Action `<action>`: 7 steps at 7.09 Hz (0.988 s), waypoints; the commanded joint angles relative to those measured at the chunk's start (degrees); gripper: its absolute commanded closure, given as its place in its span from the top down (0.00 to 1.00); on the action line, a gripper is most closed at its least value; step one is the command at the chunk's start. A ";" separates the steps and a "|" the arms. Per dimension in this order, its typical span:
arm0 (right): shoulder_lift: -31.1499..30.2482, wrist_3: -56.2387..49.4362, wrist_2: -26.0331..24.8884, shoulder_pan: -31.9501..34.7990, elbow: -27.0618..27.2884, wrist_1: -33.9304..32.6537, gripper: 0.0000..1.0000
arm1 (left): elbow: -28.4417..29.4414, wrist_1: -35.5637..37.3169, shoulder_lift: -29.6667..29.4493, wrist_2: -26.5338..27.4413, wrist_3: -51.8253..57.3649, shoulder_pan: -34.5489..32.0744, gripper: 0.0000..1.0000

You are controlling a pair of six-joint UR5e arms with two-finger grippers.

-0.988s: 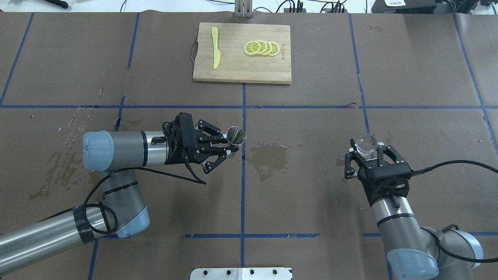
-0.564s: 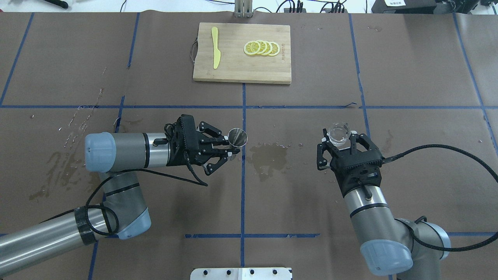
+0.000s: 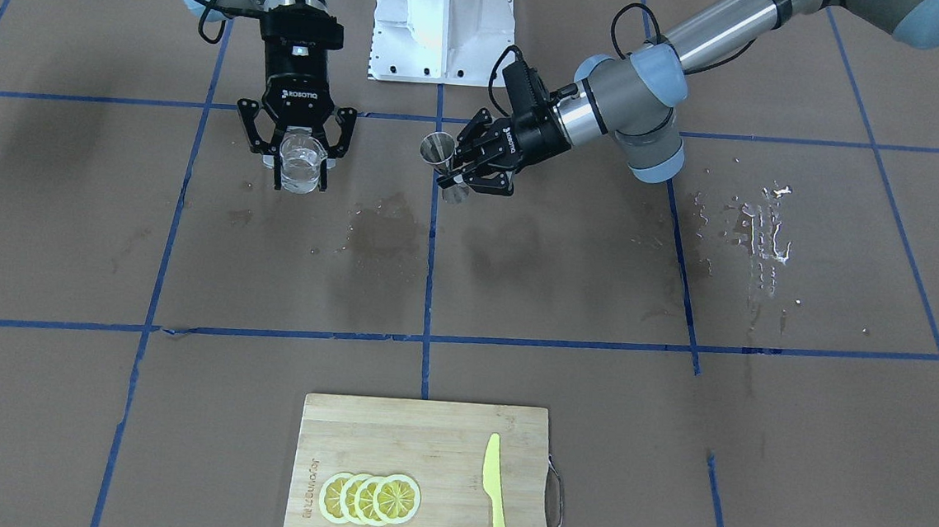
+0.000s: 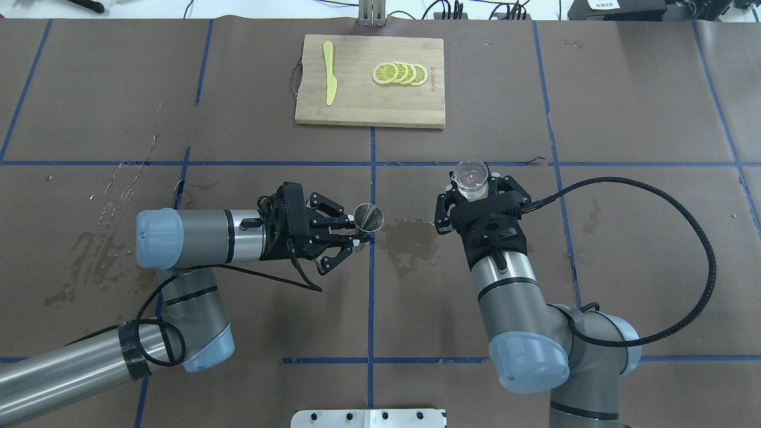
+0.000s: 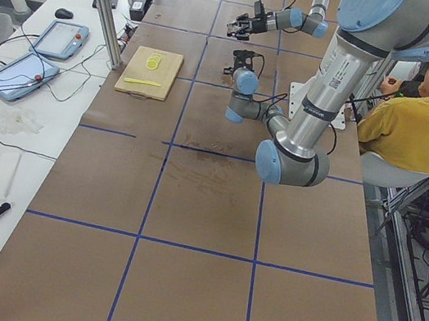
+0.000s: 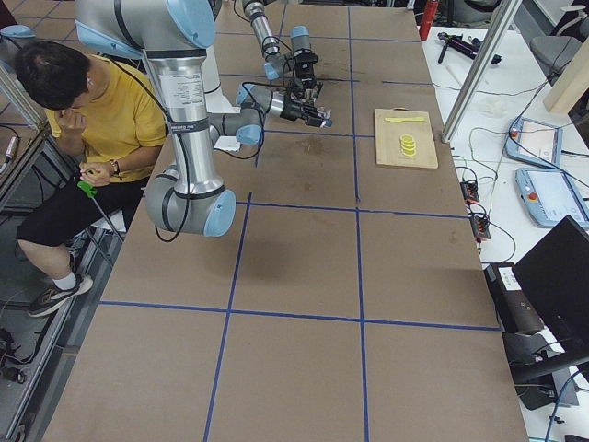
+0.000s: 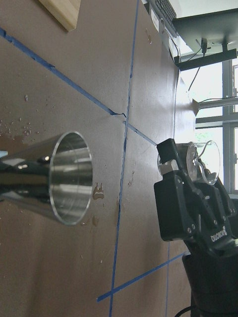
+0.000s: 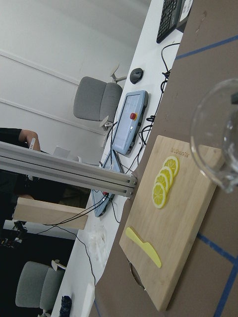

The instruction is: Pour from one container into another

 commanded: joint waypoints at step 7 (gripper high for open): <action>7.32 -1.60 -0.77 -3.44 0.50 -14.26 0.00 | 0.10 0.07 -0.15 0.00 -0.01 0.25 0.00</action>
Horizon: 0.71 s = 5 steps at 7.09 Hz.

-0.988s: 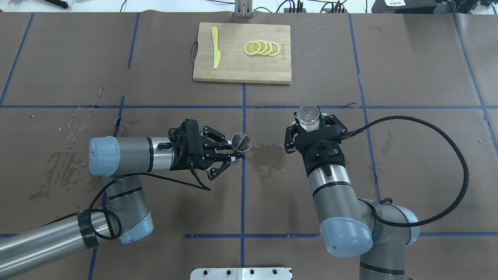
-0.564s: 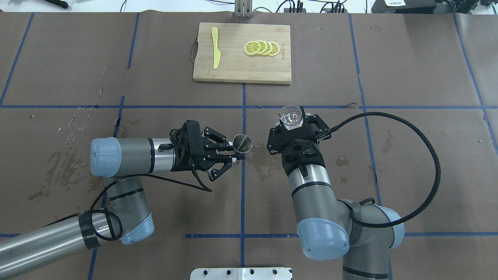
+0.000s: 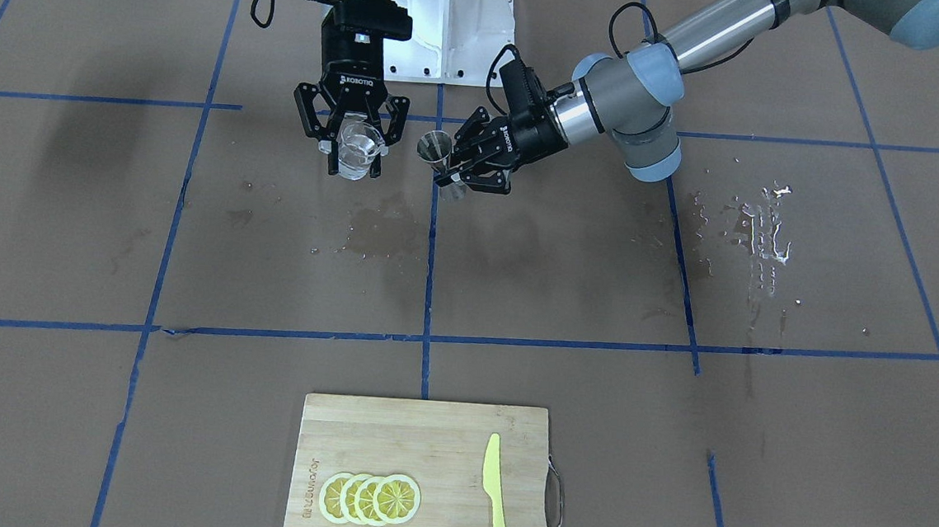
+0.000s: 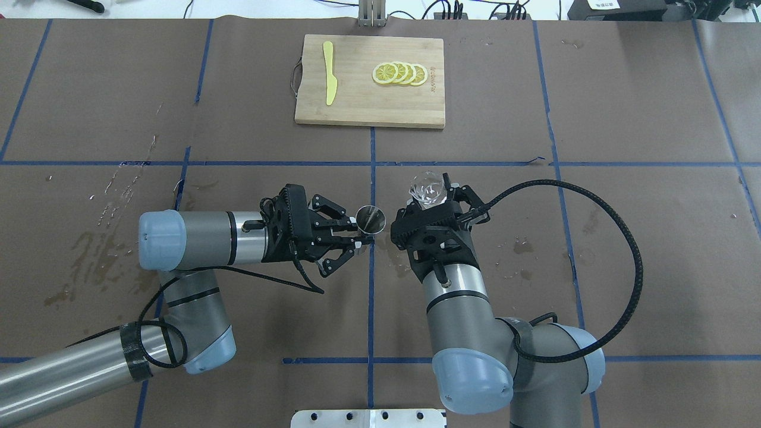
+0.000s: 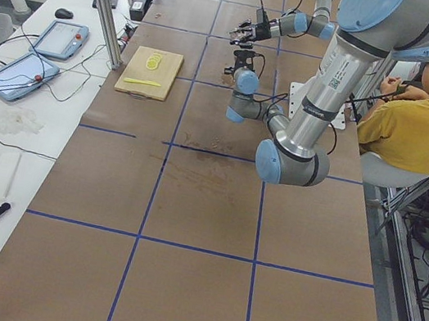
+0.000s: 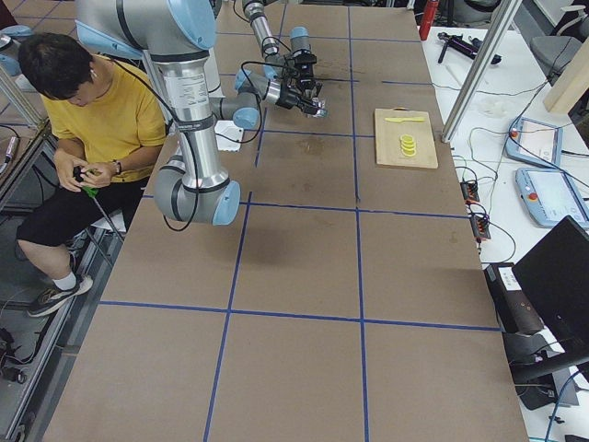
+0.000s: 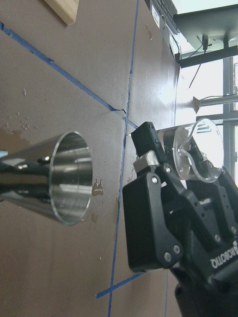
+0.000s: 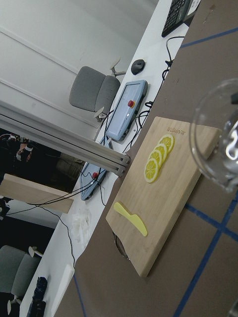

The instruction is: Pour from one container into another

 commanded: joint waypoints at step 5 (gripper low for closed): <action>2.08 -6.34 -4.25 -2.84 0.10 -4.53 0.00 | 0.00 0.00 0.00 0.06 0.00 0.00 0.00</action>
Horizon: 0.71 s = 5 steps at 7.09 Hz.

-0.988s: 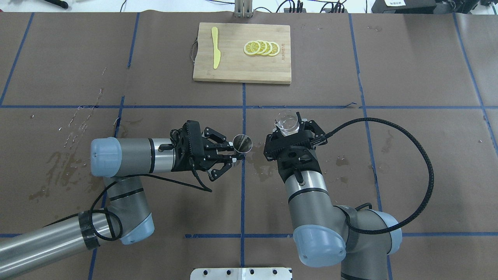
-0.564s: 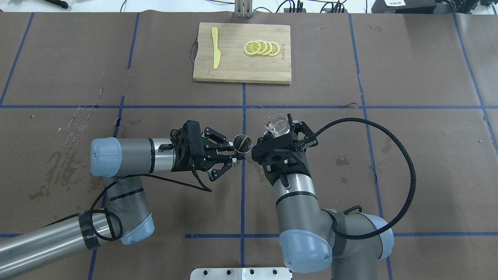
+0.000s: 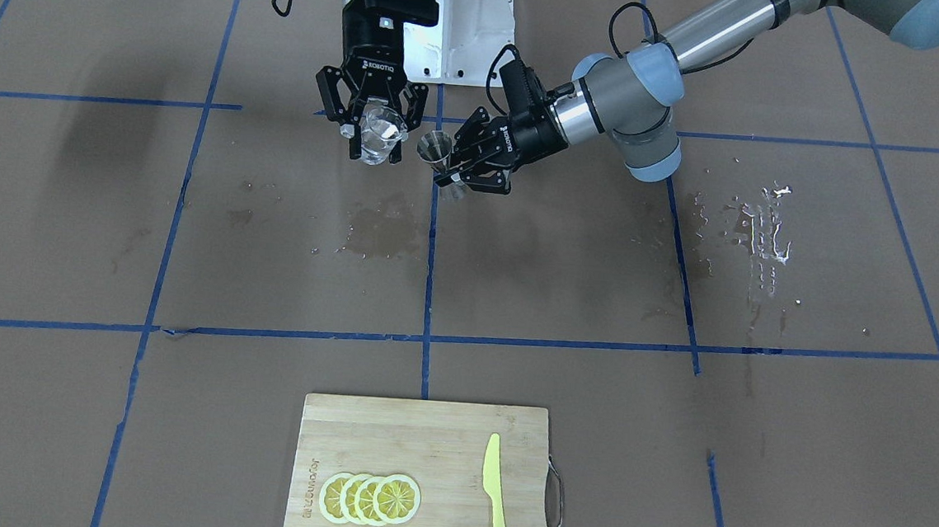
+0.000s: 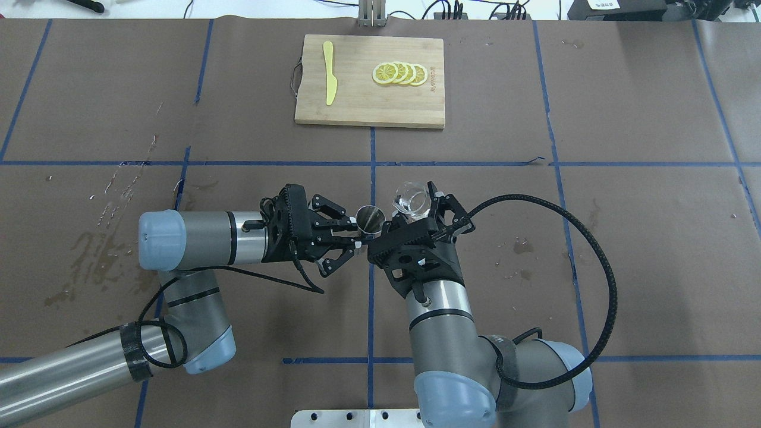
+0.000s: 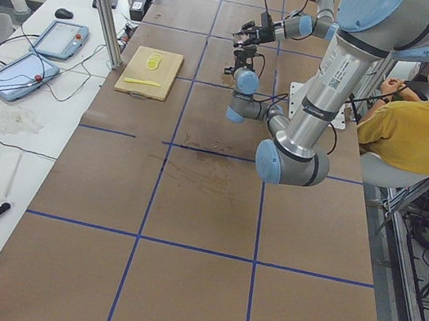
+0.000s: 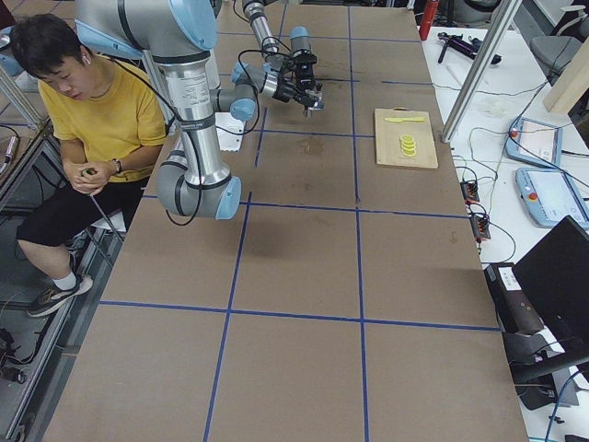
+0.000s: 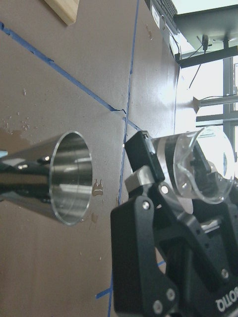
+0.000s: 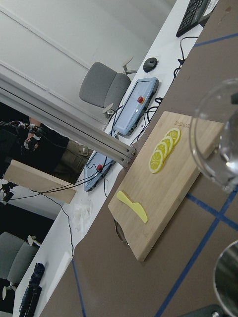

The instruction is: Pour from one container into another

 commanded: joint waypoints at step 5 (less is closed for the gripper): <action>2.41 -5.75 -1.95 -0.53 0.10 -7.38 0.00 | 0.00 0.00 0.00 -0.05 -0.03 0.00 0.00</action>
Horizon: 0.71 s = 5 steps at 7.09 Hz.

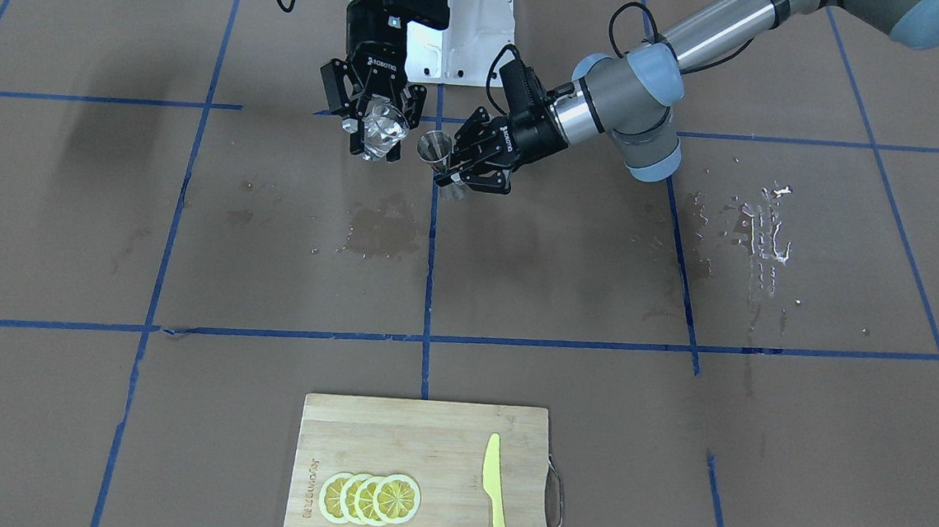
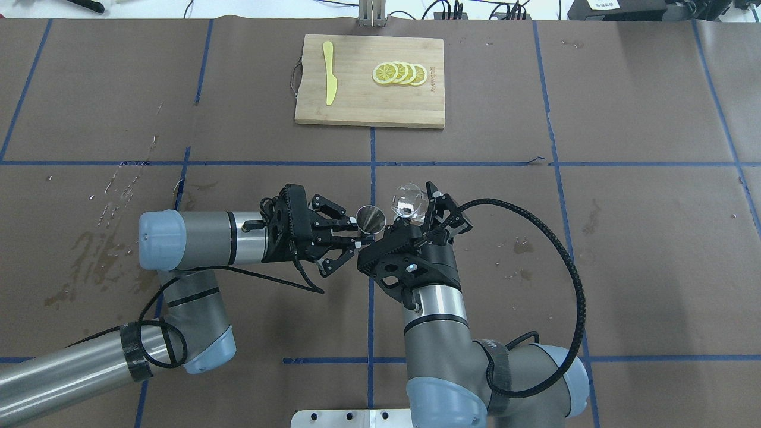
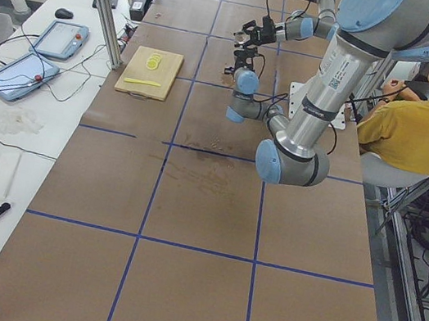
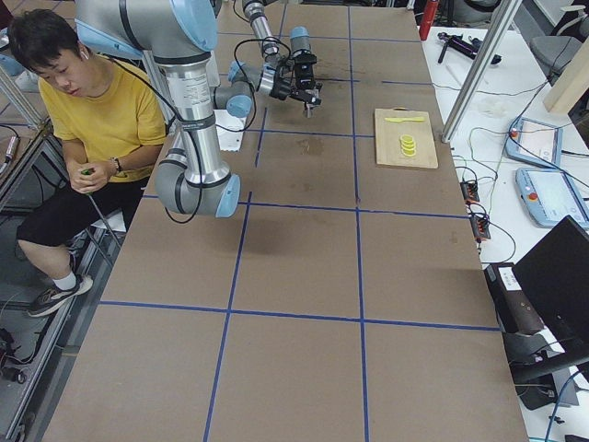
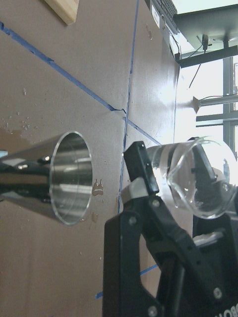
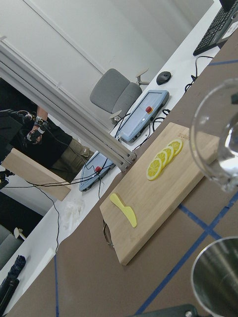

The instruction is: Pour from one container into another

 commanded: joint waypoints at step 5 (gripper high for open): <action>3.69 -8.48 -1.52 -0.30 0.00 -7.97 0.00 | 0.00 0.00 -0.26 -0.01 -0.03 0.00 0.00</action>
